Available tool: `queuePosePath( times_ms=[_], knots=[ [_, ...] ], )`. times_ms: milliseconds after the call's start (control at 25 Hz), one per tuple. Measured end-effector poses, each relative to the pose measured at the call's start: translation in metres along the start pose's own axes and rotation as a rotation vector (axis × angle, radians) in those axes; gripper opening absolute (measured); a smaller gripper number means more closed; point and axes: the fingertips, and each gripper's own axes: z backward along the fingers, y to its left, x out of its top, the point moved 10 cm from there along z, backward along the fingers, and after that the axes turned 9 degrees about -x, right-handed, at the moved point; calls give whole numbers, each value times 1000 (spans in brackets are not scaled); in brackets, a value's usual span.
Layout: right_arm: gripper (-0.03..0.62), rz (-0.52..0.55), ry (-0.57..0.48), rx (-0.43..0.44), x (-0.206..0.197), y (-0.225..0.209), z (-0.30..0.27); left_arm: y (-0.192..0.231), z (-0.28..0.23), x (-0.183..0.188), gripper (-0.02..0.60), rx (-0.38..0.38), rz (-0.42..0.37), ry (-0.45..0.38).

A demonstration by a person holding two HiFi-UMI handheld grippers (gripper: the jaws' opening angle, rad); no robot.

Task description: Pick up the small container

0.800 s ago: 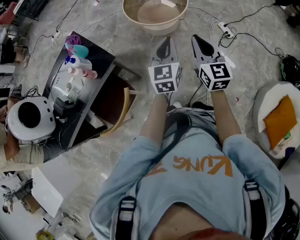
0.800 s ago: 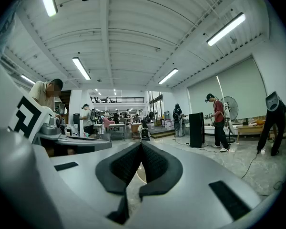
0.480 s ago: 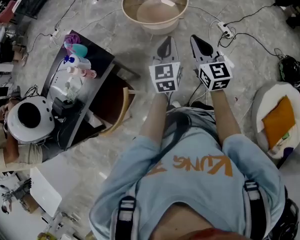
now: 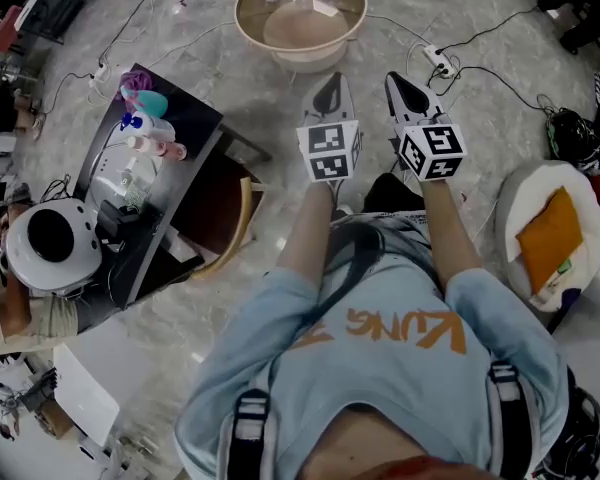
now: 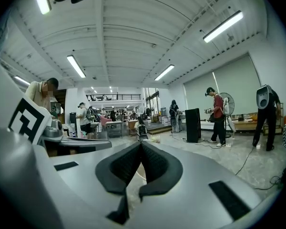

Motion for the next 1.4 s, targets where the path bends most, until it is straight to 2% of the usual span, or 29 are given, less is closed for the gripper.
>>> queuePosePath(
  times_ms=[240,440,600,760,840,920,1000,1240,1400],
  knots=[
    [12,-19,-6,-67,7,-10,2,-2,5,3,23,-9,-6,3],
    [12,-47,-14,-37,5,5,-9,12,18,4,23,20,-17,16],
    [12,-26,-20,4,6,20,-22,27,20,6,23,54,-6,22],
    [12,-36,-34,-9,11,9,-34,34,9,11,23,55,-3,10],
    [12,-39,-40,-22,14,0,-43,36,1,13,23,37,31,-2],
    [12,2,-51,-18,19,-2,-57,40,-9,16,23,14,68,-20],
    [12,51,-65,9,24,3,-74,47,-19,20,23,12,62,-22],
    [12,16,-67,82,27,0,-145,90,-58,31,23,64,51,-6],
    [12,74,-55,118,26,-5,-204,124,-98,35,23,90,76,9]
  ],
)
